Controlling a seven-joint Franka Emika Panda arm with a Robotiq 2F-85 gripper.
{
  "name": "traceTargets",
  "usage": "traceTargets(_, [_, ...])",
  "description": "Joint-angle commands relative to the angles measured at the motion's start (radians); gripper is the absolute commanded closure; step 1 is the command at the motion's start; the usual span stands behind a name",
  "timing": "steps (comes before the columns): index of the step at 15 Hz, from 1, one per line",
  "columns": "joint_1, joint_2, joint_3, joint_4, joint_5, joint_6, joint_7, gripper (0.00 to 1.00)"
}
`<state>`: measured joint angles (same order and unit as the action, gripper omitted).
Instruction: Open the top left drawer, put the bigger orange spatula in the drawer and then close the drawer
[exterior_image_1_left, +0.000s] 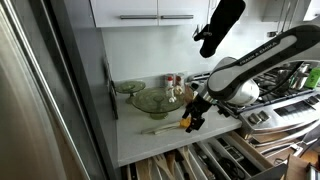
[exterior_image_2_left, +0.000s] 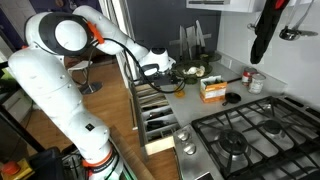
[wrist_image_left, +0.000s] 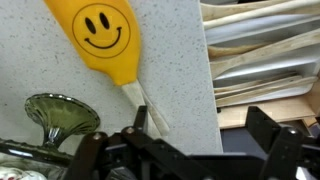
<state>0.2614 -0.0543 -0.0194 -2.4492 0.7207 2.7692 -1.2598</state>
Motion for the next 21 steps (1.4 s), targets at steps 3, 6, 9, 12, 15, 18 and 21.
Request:
traceTargets(3, [0.003,0.076,-0.006,0.054,0.276,0.037,-0.299,0.00])
traceTargets(6, [-0.005,0.104,-0.003,0.077,0.410,0.046,-0.443,0.00])
traceTargets(9, [-0.012,0.133,-0.003,0.092,0.492,0.078,-0.538,0.00])
traceTargets(12, [-0.018,0.158,-0.002,0.106,0.548,0.120,-0.596,0.00])
traceTargets(15, [-0.022,0.184,0.001,0.124,0.599,0.138,-0.645,0.01])
traceTargets(18, [-0.026,0.205,0.001,0.139,0.641,0.133,-0.691,0.30])
traceTargets(21, [-0.031,0.222,-0.001,0.148,0.672,0.132,-0.726,0.56])
